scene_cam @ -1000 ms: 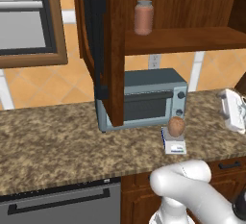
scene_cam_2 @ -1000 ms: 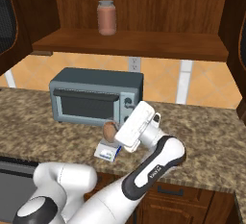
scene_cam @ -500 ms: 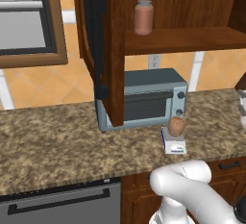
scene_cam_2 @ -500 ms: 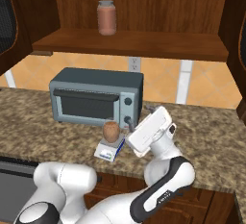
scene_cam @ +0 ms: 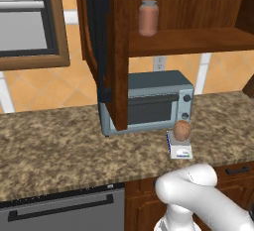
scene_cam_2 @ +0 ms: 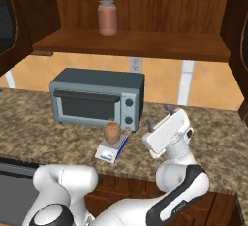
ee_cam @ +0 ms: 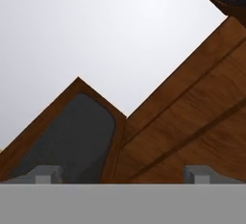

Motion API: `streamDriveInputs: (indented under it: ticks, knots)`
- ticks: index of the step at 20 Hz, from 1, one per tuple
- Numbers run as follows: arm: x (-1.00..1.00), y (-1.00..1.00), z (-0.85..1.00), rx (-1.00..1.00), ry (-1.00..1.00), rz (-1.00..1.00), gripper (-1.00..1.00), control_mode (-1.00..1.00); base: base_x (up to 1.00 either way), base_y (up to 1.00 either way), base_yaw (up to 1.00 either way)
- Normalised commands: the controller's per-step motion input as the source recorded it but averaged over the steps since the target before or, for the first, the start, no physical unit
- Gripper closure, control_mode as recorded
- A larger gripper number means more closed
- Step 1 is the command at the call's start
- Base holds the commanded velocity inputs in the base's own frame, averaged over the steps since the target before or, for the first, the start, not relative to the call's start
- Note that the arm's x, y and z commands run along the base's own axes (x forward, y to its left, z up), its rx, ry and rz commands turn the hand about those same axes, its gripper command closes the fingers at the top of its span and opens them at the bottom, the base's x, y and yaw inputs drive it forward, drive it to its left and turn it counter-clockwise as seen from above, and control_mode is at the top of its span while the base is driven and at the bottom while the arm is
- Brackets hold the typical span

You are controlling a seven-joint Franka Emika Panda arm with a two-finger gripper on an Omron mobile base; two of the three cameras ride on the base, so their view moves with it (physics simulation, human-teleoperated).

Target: Pick the honey bottle and place it on the digital scale for weighing, and close the cabinet.

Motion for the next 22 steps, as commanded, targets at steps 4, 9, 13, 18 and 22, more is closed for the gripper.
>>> streamDriveInputs:
  ticks: [4,9,13,18,22]
  knots:
    - [-0.34,-0.72,0.2,0.13,0.0,-0.04,-1.0,-1.0,0.0,0.0,0.0]
    - [-0.43,-0.66,0.39,0.09,0.17,-0.16,-1.0,-1.0,0.0,0.0,0.0]
    - [-0.39,-0.61,0.27,0.09,0.18,-0.21,-1.0,-1.0,0.0,0.0,0.0]
    - [-0.1,-0.87,0.03,0.15,0.16,-0.12,-1.0,-1.0,0.0,0.0,0.0]
    - [-0.01,-0.89,0.08,0.12,0.06,-0.02,-1.0,-1.0,0.0,0.0,0.0]
